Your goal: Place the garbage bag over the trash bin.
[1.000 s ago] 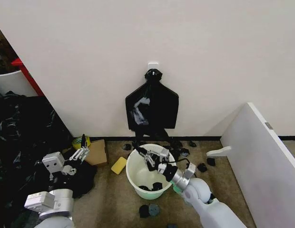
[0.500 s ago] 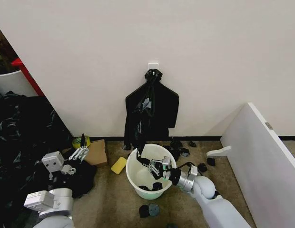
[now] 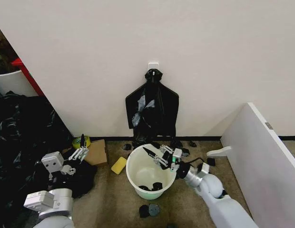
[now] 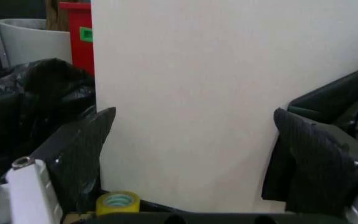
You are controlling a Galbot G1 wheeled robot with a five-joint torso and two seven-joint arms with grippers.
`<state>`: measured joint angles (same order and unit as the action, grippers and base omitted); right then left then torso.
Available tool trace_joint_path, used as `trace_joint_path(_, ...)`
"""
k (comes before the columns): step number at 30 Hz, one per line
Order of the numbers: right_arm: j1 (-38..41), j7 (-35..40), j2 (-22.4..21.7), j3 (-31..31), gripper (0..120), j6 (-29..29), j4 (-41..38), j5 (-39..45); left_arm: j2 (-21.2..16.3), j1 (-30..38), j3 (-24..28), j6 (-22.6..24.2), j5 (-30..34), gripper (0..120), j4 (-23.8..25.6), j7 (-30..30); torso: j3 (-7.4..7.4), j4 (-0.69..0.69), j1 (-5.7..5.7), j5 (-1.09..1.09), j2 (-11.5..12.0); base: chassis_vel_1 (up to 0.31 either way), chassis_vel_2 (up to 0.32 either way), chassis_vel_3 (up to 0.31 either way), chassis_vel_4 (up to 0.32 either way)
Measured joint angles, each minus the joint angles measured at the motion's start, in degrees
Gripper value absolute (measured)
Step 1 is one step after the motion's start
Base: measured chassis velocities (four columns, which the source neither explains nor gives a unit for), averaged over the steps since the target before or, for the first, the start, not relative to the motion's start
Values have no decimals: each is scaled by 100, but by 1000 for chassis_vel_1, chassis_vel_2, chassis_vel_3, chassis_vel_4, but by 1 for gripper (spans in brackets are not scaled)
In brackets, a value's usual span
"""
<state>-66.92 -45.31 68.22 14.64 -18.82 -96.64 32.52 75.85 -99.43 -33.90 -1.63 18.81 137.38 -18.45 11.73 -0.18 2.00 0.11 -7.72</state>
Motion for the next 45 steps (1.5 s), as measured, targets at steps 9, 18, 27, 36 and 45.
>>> trace_joint_path(9,-224,2680,39,-412,85,-23,-706,-1107,4,6,28,7,-24,100,-8,-1,0,0,0,0,0,0,0,0,0)
trace_joint_path(18,166,4583,161,-1104,95,1059,-984,-3598,-19,21,9,22,-25,100,-51,-25,0,1,0,-1,0,0,0,0,0)
trace_joint_path(27,641,4738,306,-1412,62,1723,-651,-4634,-53,66,-42,37,12,100,-146,-87,0,1,1,-1,0,0,0,0,0)
trace_joint_path(36,785,4892,361,-1427,30,2310,-501,-5283,-63,104,-41,55,70,100,-188,-100,0,1,1,-1,0,0,0,0,0)
trace_joint_path(45,750,5125,383,-1284,0,2497,-522,-5389,-42,218,1,92,72,100,-277,-100,0,0,1,-1,0,0,0,0,0)
